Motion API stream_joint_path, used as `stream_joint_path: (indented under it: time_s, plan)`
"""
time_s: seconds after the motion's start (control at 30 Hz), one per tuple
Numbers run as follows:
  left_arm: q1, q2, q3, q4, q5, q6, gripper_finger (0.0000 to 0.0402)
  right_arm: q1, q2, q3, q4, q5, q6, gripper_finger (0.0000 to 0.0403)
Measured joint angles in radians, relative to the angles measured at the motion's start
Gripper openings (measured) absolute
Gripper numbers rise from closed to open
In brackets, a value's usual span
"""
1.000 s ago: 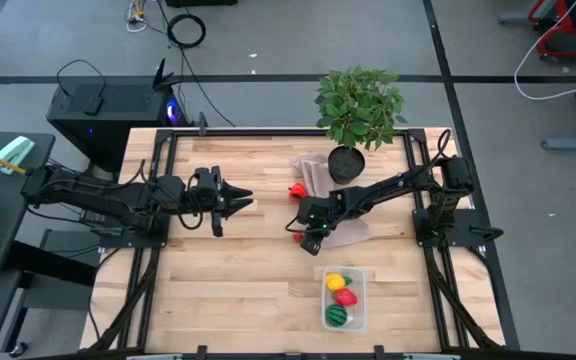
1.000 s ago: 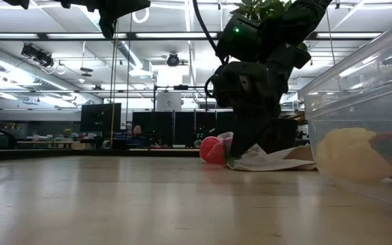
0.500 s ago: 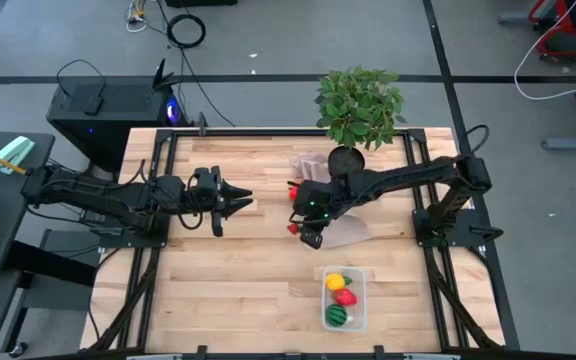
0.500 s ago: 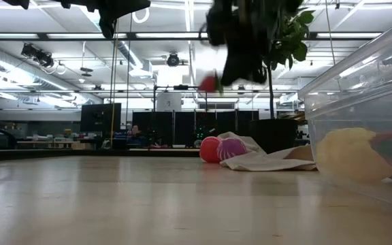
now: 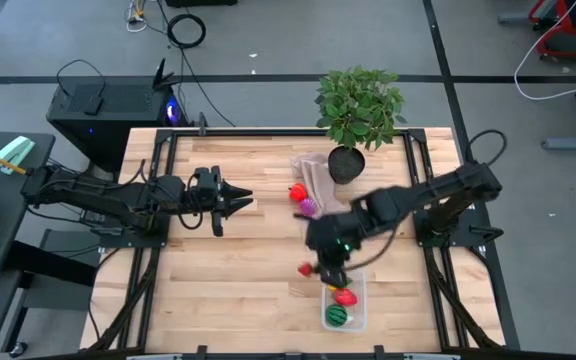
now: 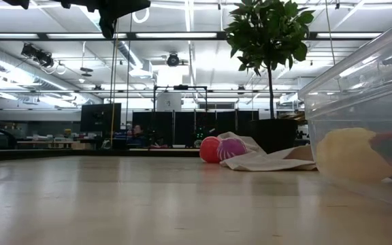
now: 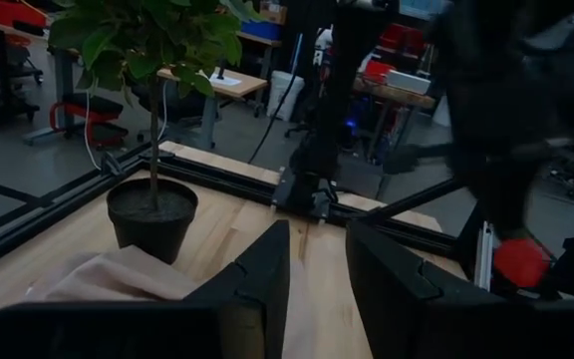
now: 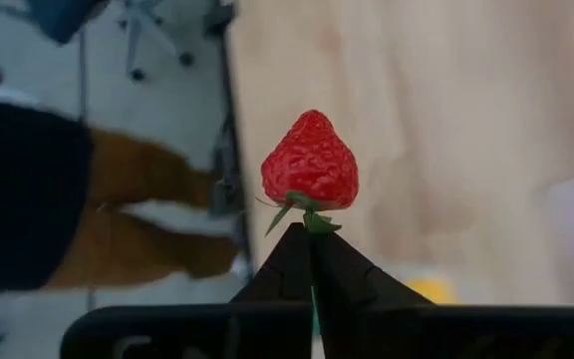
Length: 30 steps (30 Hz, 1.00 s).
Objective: Pick and placing Produce into tupperware
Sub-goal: Put the red strawberry into the transparent bin
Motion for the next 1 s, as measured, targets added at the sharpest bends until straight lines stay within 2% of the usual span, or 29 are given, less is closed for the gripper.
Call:
stream_joint_path:
  time_s: [0.23,0.4,0.5,0.67,0.83,1.0]
  plan:
    - [0.000,0.000,0.000,0.001,0.000,-0.001,0.0107,0.173,0.002,-0.038,-0.070,-0.050,0.189,0.0000]
    - [0.000,0.000,0.000,0.001,0.000,0.000,0.0107,0.243,0.002,-0.115,-0.060,-0.051,0.367,0.0000]
    - [0.000,0.000,0.000,0.001,0.000,0.000,0.0107,0.259,0.002,-0.181,0.010,-0.062,0.462,0.0000]
    - [0.000,0.000,0.000,0.000,0.000,0.002,0.0107,0.272,0.002,-0.285,0.153,-0.155,0.584,0.0000]
    - [0.000,0.000,0.000,0.001,0.000,0.002,0.0107,0.275,0.003,-0.347,0.165,-0.208,0.682,0.0000]
    - [0.000,0.000,0.000,0.001,0.000,0.009,0.0107,0.273,0.003,-0.358,0.165,-0.209,0.700,0.0000]
